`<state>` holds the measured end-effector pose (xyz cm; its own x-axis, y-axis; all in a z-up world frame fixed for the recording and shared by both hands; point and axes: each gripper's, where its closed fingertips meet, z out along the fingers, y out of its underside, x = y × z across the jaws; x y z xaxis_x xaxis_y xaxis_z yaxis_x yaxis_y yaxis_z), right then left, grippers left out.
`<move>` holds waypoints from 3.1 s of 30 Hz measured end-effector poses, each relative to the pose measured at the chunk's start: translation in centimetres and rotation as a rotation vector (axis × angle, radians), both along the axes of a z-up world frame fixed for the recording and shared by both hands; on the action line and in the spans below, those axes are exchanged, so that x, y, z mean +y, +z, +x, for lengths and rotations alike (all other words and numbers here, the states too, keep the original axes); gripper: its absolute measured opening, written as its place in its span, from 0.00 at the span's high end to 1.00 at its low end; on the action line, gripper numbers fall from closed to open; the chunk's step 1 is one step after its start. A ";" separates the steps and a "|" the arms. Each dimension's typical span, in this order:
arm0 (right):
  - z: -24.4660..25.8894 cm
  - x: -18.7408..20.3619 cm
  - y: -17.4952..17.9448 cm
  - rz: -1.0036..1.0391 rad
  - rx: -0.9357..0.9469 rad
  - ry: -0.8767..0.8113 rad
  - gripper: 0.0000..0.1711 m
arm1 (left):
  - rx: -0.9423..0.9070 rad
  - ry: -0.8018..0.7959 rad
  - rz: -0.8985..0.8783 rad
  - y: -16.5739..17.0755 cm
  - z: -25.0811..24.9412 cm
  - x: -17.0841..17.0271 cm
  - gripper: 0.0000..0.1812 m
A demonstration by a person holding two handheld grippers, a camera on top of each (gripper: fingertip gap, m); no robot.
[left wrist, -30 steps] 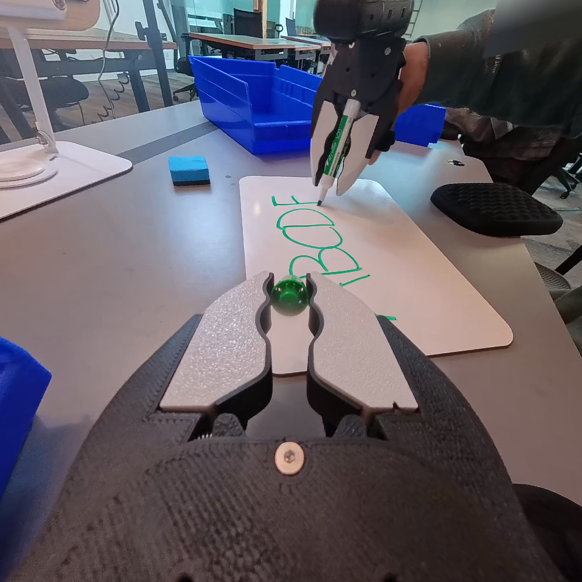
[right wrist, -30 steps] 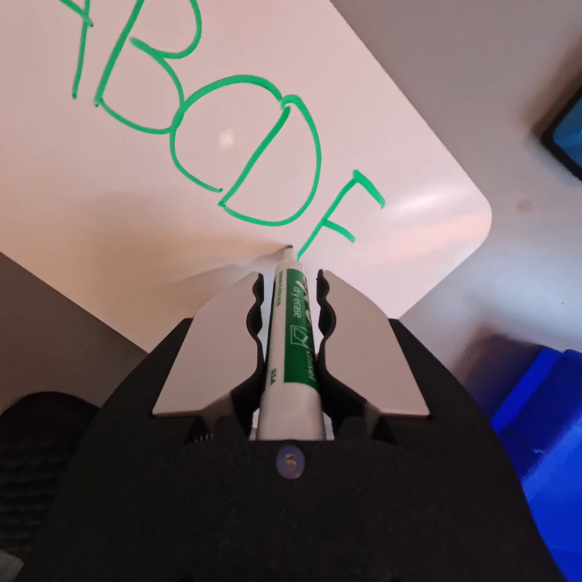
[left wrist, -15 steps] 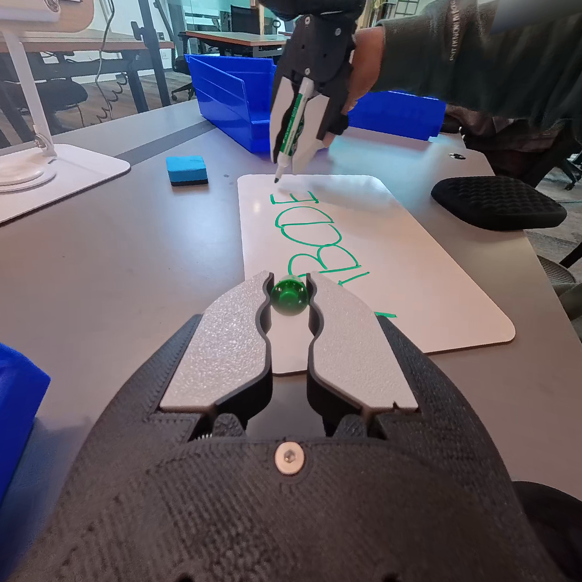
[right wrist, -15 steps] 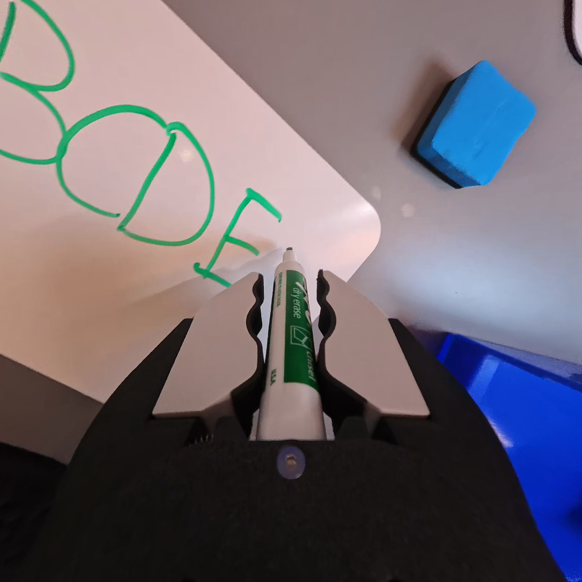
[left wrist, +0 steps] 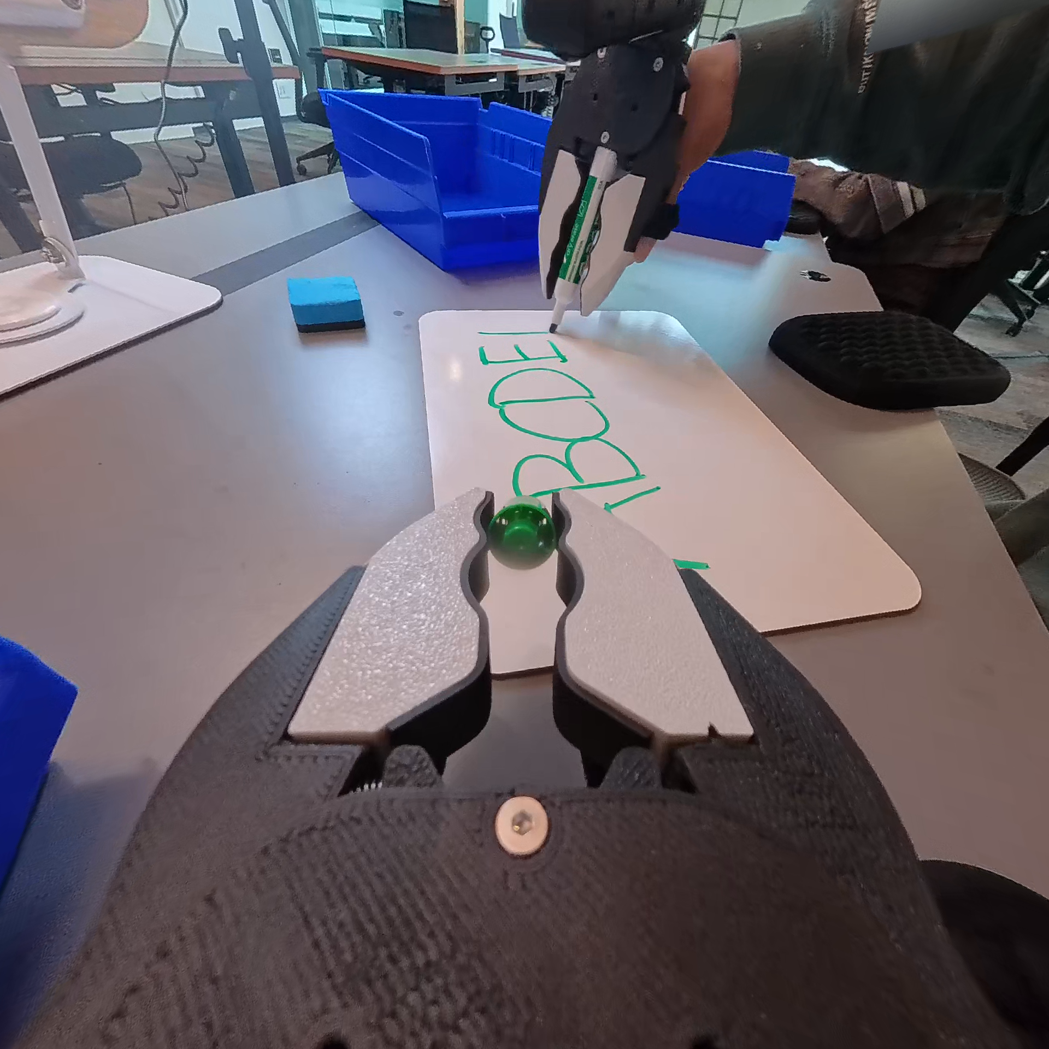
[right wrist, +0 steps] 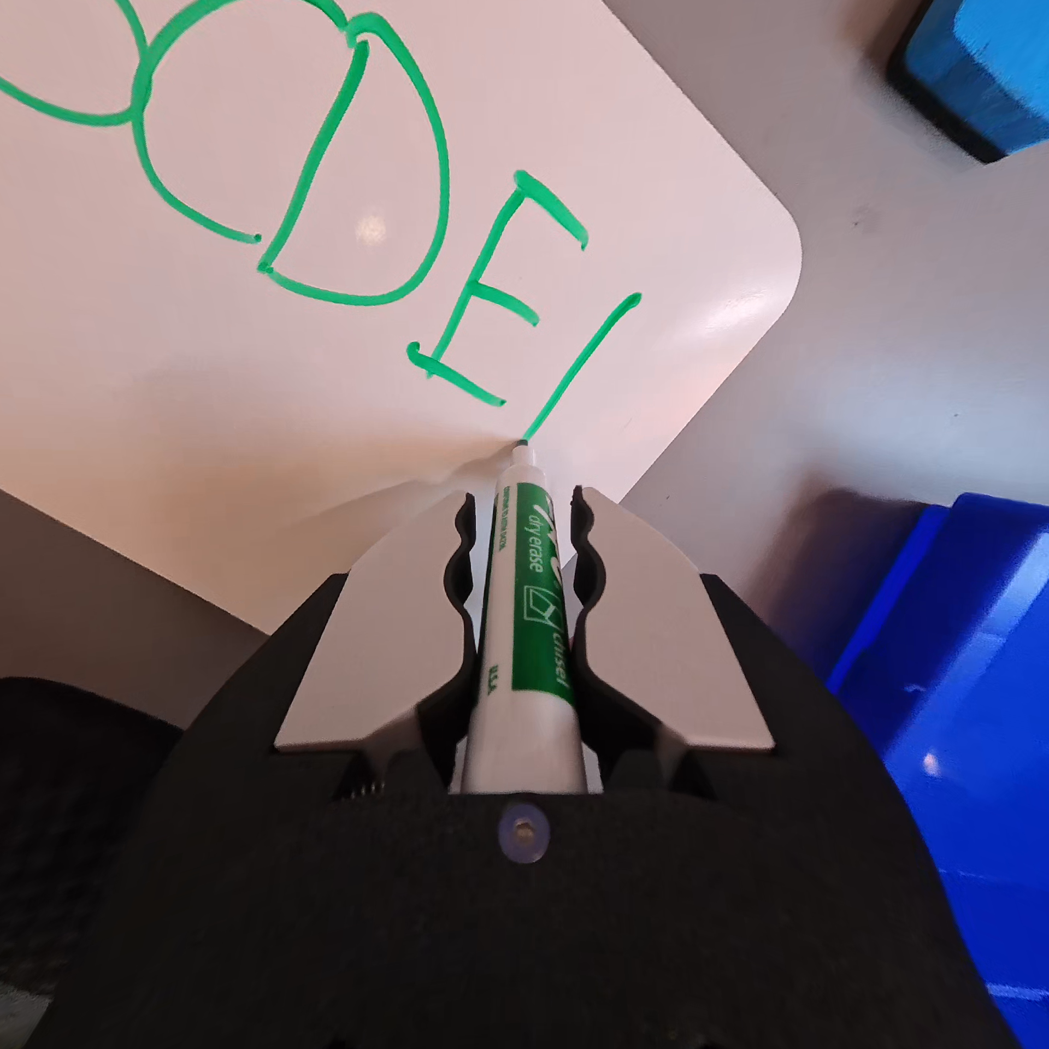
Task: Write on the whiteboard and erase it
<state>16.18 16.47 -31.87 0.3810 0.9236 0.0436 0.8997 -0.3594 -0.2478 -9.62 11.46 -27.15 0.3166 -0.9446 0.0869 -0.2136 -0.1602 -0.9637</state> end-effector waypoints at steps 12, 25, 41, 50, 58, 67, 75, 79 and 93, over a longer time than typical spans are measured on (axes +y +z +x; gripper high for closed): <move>-3.5 4.8 0.4 0.069 0.103 -0.005 0.80 | -0.015 0.011 -0.012 0.1 -0.1 0.2 0.89; -1.8 4.4 0.3 0.088 0.080 -0.022 0.81 | -0.012 0.007 -0.013 0.1 -0.1 0.1 0.89; -1.2 3.6 2.9 0.168 0.177 -0.075 0.81 | -0.009 0.007 -0.007 0.1 0.0 0.0 0.89; -9.6 -3.1 10.5 0.237 0.823 -0.007 0.81 | -0.043 -0.039 0.029 0.7 0.5 -1.0 0.89; -17.7 -9.0 11.1 0.018 1.233 0.068 0.80 | -0.176 -0.157 0.241 4.3 1.6 -4.6 0.89; -22.6 -12.0 11.4 -0.261 1.395 0.073 0.81 | -0.341 -0.216 0.391 8.0 1.5 -7.7 0.89; -24.6 -14.1 12.1 -0.474 1.476 0.069 0.80 | -0.327 -0.247 0.471 8.2 1.8 -9.0 0.90; -25.3 -14.9 12.1 -0.619 1.505 0.034 0.81 | -0.283 -0.278 0.566 7.8 2.1 -10.0 0.90; -25.8 -15.4 10.3 -0.503 1.512 -0.051 0.81 | 0.009 -0.296 0.733 5.2 2.6 -10.0 0.89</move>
<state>-9.61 1.03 -21.57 -0.1814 0.7118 -0.6786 -0.0681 -0.6974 -0.7134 -7.03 1.49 -21.97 0.0412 -0.8051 -0.5917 -0.1570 0.5796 -0.7996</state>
